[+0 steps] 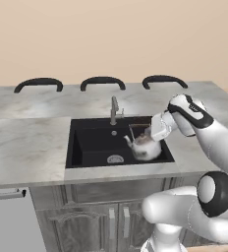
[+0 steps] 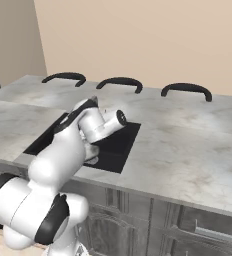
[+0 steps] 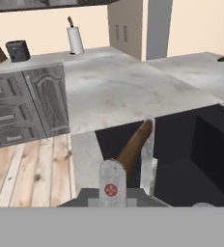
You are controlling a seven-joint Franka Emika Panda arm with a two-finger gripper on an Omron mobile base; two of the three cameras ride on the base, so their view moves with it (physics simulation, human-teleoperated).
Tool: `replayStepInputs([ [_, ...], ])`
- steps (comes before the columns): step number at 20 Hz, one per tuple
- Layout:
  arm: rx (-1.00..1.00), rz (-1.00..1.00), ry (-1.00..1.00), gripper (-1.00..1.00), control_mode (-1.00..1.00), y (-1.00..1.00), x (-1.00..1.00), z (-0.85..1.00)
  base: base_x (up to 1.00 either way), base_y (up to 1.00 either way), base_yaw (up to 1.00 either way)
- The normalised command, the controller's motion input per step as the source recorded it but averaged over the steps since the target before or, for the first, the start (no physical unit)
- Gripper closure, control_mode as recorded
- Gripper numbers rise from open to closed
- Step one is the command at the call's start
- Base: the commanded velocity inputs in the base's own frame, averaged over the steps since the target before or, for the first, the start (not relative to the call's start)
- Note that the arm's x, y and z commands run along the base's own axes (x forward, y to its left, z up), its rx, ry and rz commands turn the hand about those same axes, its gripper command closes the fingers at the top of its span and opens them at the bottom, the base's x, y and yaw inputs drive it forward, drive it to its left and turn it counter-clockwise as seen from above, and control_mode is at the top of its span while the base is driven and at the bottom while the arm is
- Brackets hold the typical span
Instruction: Open the cabinet, pick the kettle from the cabinet, and place it in the sink.
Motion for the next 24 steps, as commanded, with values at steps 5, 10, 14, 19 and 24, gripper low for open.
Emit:
replayStepInputs([
  [5,0.0,0.12,0.0,1.0,-1.0,0.05,0.32,-0.04,0.0,0.0,0.0],
  [10,0.0,0.13,0.0,1.0,-1.0,0.0,0.3,-0.05,0.0,0.0,0.0],
  [14,0.0,0.14,0.0,1.0,-1.0,0.04,0.25,-0.11,0.0,0.0,0.0],
  [19,0.0,0.14,0.0,1.0,-1.0,0.08,0.18,-0.15,0.0,0.0,0.0],
  [24,0.0,0.05,-0.01,1.0,-1.0,0.1,0.1,-0.18,0.0,0.0,0.0],
])
